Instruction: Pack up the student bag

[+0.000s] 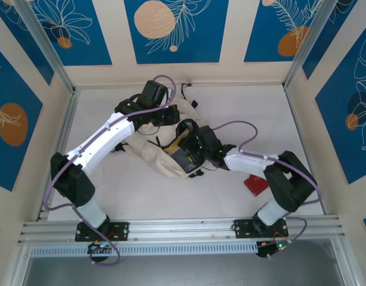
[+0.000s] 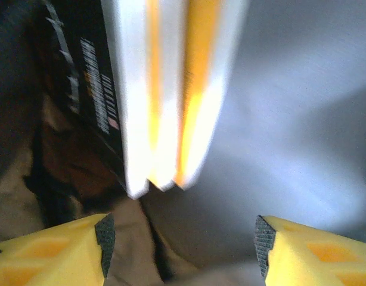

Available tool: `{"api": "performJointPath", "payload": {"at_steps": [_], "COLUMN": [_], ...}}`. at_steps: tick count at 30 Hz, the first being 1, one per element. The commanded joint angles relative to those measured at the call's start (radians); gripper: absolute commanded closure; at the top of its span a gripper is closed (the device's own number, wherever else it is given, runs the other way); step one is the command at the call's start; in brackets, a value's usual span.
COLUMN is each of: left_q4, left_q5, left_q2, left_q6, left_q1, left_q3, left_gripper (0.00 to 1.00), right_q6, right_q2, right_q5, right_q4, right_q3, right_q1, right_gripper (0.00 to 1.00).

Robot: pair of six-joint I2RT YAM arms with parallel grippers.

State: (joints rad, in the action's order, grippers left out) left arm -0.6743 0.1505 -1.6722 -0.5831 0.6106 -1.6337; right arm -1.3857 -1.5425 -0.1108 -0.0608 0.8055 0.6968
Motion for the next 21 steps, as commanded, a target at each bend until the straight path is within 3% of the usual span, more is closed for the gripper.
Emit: {"api": "performJointPath", "payload": {"at_steps": [1,3,5,10,14,16,21], "left_q4": [0.028,0.035,0.046,0.064,0.062,0.060,0.056], "left_q5": [0.022,0.017,0.007,0.005,0.002,0.001,-0.015], "left_q2": [0.048,0.065,0.086,0.156,0.227,0.266,0.372], "left_q6": [-0.026,-0.031,-0.038,-0.055,-0.051,-0.051,-0.054], "left_q1": [-0.027,-0.041,-0.066,-0.165,-0.249,-0.286,-0.359], "left_q3": [0.039,0.075,0.124,0.261,0.382,0.444,0.587], "left_gripper": [0.70,0.50,0.38,0.27,0.21,0.19,0.07], "right_q6": [0.016,0.007,0.011,0.015,0.084,0.164,0.383], "right_q2": [0.106,0.182,0.257,0.317,0.283,0.239,0.041], "right_q5": [-0.124,-0.216,-0.342,-0.541,-0.628,-0.649,-0.520], "right_q4": [0.239,0.354,0.491,0.806,0.910,0.897,0.782], "right_q3": [-0.070,-0.092,-0.090,0.016,0.163,0.236,0.433], "right_q1": [0.022,0.037,0.067,0.162,0.247,0.286,0.340], "right_gripper": [0.35,0.35,0.36,0.37,0.39,0.39,0.39]}}
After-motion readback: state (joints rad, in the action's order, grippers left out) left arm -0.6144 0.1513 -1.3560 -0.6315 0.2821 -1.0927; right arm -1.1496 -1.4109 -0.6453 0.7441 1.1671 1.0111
